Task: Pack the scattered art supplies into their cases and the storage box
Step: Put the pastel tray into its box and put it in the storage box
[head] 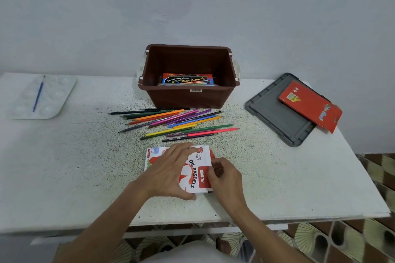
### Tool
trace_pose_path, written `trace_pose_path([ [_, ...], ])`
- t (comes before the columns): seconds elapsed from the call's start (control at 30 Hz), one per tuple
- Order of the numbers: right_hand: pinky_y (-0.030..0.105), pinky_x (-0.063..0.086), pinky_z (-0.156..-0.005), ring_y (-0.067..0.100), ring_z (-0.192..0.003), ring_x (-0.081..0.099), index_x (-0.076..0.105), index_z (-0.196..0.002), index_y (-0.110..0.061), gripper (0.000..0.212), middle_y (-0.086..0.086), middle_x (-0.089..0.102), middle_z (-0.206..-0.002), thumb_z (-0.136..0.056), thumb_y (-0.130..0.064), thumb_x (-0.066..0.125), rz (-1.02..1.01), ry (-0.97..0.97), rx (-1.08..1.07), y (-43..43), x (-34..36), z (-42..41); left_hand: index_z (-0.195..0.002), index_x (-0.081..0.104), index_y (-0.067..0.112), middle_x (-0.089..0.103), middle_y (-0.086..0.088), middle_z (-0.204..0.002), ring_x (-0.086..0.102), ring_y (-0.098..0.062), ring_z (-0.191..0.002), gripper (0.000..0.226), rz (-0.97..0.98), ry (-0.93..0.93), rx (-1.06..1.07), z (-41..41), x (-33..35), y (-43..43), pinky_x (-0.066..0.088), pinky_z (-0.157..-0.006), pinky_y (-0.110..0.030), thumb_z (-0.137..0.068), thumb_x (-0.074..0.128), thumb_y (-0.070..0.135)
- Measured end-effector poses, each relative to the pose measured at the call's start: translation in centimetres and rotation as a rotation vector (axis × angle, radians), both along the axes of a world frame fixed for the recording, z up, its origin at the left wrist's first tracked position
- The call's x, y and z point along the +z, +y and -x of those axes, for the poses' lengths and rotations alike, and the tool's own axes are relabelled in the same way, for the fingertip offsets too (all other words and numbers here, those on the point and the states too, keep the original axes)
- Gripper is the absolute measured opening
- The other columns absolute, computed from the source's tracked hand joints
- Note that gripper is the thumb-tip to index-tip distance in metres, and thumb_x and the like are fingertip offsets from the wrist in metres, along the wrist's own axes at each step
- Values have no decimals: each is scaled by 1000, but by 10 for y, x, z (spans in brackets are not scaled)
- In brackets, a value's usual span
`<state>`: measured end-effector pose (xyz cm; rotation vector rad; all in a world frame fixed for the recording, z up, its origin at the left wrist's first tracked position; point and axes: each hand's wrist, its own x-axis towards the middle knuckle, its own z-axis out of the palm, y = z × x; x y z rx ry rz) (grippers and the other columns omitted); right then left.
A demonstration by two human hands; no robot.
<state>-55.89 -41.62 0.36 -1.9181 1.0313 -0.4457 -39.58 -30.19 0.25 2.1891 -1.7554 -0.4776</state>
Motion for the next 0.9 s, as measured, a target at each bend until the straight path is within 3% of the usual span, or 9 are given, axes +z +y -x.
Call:
trace_pose_path([
  [0.17,23,55,-63,-2,-74,63,67,-108,-20,15,-14,64,-83,-95,-20,58,35,71,29,3,3,-3,-151,11,29,12,9,-156,11,-9,-143,120,-10,-13,-3,0,0,0,16,-117,-31,-58,64,84],
  [0.37,25,54,-70,8,-83,63,72,-108,-14,21,1,67,-99,-96,-18,55,64,129,94,0,-1,-6,-150,13,28,12,9,-156,12,-10,-142,119,-14,-26,-18,-1,-3,-3,20,-118,-35,-58,63,85],
  [0.5,33,53,-67,11,-75,64,72,-100,-12,19,1,71,-88,-96,-17,55,47,140,141,0,3,-6,-151,10,29,9,9,-156,9,-11,-143,120,-31,-53,-31,-1,-5,-7,19,-119,-37,-59,61,85],
  [0.67,39,55,-71,13,-76,67,73,-101,-13,19,0,73,-86,-95,-17,55,32,125,153,-6,7,-6,-153,7,34,-2,9,-162,-4,-11,-148,119,-43,-56,-28,0,-6,-8,5,-120,-36,-61,57,89],
  [0.8,40,56,-72,12,-79,67,71,-110,-13,21,-3,71,-87,-97,-16,54,18,114,155,-8,11,-5,-145,35,37,1,12,-162,-4,-11,-149,88,61,20,153,3,-5,5,12,-120,-47,-74,42,89],
  [0.9,40,56,-73,12,-79,67,71,-112,-10,22,-8,66,-80,-97,-14,54,7,100,142,-9,15,-4,-128,56,32,20,4,-158,15,-21,-145,53,183,57,503,5,-4,17,27,-113,-50,-86,55,65],
])
